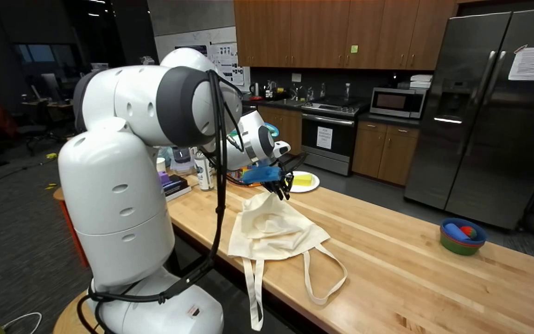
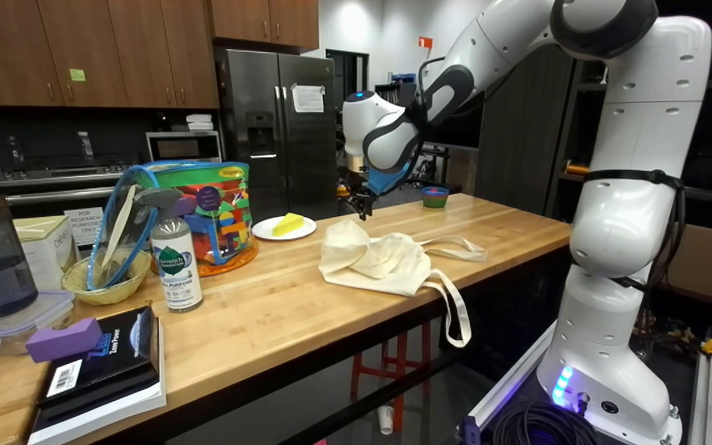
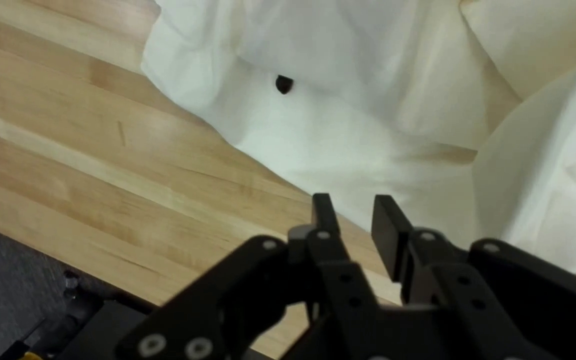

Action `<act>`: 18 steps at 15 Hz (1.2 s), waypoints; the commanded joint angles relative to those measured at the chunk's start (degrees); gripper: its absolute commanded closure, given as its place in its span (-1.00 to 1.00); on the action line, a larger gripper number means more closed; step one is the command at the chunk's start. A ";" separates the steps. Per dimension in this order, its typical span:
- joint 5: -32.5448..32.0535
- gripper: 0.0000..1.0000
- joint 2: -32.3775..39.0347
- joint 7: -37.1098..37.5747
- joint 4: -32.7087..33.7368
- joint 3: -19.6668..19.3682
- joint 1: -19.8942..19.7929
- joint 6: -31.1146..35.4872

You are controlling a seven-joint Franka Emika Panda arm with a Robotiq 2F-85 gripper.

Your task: Unfold the bag

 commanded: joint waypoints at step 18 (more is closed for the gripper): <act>12.50 -1.00 -1.67 -2.16 -2.81 1.61 3.03 8.66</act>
